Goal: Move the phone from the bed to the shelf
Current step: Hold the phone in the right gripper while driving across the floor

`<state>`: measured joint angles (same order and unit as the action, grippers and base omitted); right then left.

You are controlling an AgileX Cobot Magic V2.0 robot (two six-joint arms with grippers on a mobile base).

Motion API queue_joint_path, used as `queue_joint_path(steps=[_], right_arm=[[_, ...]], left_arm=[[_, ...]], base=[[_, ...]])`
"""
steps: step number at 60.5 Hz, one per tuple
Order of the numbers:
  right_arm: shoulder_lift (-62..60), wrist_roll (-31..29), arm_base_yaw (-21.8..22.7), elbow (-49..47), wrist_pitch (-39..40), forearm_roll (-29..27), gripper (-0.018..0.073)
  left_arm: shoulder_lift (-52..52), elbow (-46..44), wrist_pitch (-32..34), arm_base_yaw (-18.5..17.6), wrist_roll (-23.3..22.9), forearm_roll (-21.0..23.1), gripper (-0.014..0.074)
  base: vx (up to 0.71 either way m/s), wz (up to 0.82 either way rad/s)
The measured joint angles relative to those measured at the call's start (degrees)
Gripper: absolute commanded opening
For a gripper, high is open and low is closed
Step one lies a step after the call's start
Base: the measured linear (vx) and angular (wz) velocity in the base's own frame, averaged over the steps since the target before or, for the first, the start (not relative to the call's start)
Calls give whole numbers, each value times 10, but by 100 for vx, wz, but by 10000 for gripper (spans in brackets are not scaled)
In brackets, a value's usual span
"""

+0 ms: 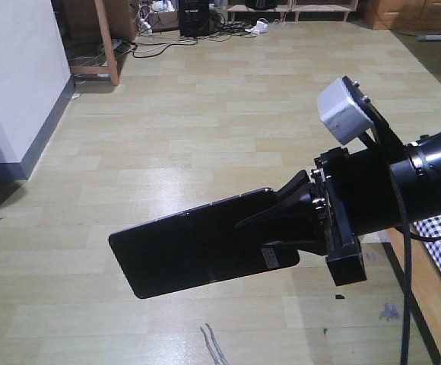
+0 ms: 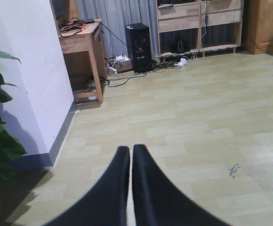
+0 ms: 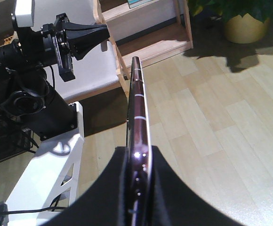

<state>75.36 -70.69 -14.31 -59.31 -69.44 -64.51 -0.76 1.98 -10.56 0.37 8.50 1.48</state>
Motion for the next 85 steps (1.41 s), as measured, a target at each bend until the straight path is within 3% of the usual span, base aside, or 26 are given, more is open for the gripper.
queue_joint_path(steps=[85], right_arm=[[0,0,0,0,0,0,-2]], left_arm=[[0,0,0,0,0,0,1]], base=[[15,0]])
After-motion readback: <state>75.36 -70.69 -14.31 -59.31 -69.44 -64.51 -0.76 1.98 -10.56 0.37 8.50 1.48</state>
